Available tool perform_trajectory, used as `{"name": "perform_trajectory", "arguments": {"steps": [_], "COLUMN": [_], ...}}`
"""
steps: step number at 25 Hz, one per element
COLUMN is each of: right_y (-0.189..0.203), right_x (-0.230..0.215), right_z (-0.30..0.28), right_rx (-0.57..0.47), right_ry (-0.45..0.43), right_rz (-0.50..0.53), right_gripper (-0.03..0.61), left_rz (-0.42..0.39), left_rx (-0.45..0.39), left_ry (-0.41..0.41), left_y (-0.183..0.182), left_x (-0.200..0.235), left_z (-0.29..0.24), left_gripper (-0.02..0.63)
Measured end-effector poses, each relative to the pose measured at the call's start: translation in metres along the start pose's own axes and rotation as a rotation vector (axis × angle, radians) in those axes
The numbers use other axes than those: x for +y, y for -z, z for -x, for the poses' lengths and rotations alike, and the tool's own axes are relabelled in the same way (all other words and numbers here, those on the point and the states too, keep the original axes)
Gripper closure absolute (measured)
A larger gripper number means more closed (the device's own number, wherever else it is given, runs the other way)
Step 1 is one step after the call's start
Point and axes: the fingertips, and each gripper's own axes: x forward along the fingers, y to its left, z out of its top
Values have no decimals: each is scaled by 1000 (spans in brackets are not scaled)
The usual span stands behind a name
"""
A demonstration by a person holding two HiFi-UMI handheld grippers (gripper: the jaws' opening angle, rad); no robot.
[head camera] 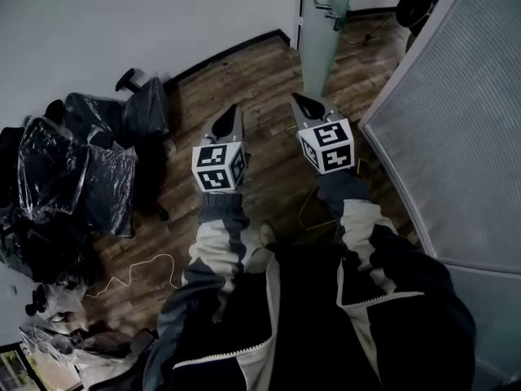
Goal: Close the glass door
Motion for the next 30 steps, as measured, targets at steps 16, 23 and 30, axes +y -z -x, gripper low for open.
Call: {"name": "perform_trajectory", "arguments": {"steps": [16, 23, 30], "right_y": [-33, -60, -76], "right_x": [-24, -82, -167], "right_z": [-135, -237, -333], "right_rx": [5, -54, -64], "right_ry": [28, -5, -12], "right_rz": [37, -20, -34], "right_gripper": [574, 574, 574], "left_rz": [21, -5, -12], "left_rx": [-26, 6, 42], "left_ry": [27, -27, -52], "left_y": [-15, -26, -49], "left_x": [108, 166, 200], "left_z": [-77, -159, -281], "left_gripper": [614, 614, 614]}}
